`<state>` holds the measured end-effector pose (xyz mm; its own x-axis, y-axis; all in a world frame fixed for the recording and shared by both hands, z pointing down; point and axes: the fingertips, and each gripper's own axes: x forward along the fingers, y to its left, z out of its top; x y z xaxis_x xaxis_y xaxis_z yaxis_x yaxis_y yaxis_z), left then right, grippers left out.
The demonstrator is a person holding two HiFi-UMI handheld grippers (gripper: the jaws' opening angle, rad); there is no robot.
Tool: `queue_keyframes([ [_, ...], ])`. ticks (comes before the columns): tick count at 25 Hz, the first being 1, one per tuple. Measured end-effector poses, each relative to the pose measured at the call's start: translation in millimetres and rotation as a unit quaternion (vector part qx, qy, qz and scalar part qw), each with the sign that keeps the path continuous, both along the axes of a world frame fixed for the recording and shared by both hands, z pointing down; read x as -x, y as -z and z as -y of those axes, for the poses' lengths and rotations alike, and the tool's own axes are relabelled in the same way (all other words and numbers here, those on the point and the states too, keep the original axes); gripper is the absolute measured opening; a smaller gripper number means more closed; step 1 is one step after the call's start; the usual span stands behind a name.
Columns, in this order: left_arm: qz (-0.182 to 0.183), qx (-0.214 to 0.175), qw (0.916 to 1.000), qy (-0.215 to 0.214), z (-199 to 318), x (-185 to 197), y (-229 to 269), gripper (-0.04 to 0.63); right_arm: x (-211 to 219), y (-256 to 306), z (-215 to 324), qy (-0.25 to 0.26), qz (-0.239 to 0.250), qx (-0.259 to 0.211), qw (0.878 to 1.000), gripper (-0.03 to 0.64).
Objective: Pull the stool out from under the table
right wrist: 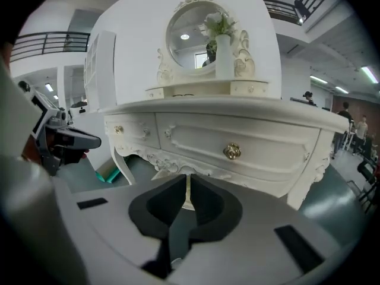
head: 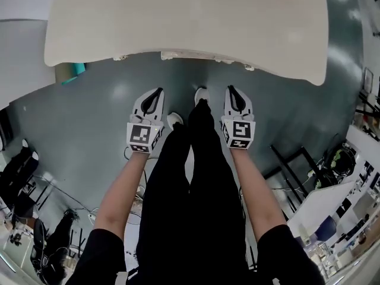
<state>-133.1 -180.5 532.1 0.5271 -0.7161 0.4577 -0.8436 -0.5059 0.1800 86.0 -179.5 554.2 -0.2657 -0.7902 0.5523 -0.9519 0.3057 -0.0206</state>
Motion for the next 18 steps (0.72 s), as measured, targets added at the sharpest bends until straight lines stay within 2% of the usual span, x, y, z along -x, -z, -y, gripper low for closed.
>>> queue_keyframes([
  [4, 0.018, 0.013, 0.9996, -0.020, 7.7, 2.9, -56.1, 0.017, -9.2, -55.2, 5.3, 0.006, -0.015, 0.013, 1.000, 0.021],
  [9, 0.032, 0.016, 0.9991, -0.023, 24.4, 8.4, -122.1, 0.017, -15.0, -126.6, 14.0, 0.036, -0.034, 0.028, 0.998, 0.021],
  [12, 0.021, 0.016, 0.9993, -0.028, 36.7, 4.7, -157.3, 0.025, -24.2, -170.6, 21.2, 0.035, -0.036, 0.046, 0.998, 0.021],
  [14, 0.012, 0.022, 0.9993, -0.028, 43.5, 2.1, -180.0, 0.072, -33.3, -197.8, 27.7, 0.032, -0.044, 0.057, 0.997, 0.022],
  [15, 0.013, 0.025, 0.9992, -0.028, 46.0, 0.7, -191.5, 0.086, -38.4, -210.0, 32.0, 0.031, -0.048, 0.061, 0.996, 0.039],
  [17, 0.024, 0.030, 0.9988, -0.032, 50.8, -1.5, -214.8, 0.106, -48.5, -231.1, 42.4, 0.031, -0.054, 0.068, 0.996, 0.122],
  [18, 0.030, 0.034, 0.9984, -0.034, 53.8, -1.6, -226.6, 0.120, -53.0, -240.1, 48.2, 0.031, -0.059, 0.071, 0.995, 0.130],
])
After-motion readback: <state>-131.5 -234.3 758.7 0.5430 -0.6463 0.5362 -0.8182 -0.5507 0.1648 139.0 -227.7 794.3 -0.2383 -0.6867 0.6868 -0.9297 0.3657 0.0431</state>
